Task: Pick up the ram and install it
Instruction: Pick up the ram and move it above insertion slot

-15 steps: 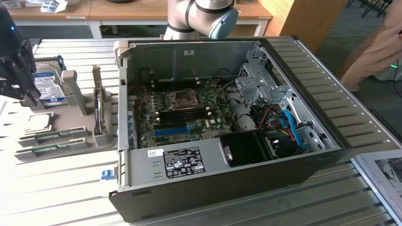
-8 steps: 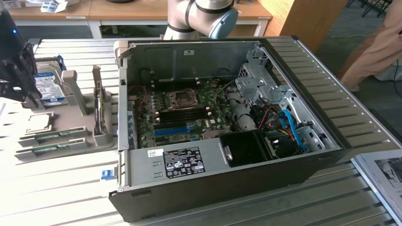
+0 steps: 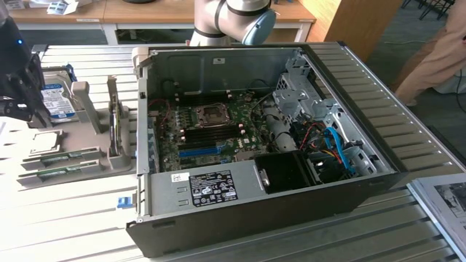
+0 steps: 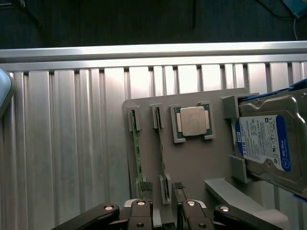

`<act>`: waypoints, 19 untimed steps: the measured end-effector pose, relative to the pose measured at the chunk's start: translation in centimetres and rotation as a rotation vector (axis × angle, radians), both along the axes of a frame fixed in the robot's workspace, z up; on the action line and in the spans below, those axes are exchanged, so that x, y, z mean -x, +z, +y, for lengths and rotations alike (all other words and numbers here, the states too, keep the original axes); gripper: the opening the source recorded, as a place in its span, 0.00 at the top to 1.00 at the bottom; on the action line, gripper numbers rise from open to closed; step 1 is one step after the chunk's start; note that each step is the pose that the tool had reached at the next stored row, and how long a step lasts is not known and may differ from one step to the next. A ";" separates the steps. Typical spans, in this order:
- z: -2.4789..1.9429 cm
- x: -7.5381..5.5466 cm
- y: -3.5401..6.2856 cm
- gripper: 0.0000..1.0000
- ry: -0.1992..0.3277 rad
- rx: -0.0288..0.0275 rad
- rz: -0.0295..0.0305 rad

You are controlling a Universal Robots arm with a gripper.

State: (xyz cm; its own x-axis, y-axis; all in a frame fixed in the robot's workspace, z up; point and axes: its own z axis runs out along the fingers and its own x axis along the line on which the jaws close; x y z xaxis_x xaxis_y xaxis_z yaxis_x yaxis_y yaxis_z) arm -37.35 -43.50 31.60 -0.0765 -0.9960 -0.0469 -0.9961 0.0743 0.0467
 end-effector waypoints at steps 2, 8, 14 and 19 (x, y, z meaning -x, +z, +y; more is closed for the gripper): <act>0.00 0.0 -0.19 0.71 0.000 0.0001 0.0001; 0.00 0.0 -0.76 0.71 0.000 0.0000 0.0001; 0.00 0.0 -1.33 0.71 0.000 0.0000 0.0000; 0.00 0.0 -1.74 0.71 0.000 0.0001 0.0001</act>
State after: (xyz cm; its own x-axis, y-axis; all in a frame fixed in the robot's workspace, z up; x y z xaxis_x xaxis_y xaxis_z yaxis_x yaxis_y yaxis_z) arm -37.35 -43.50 29.85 -0.0765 -0.9960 -0.0468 -0.9961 0.0743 0.0468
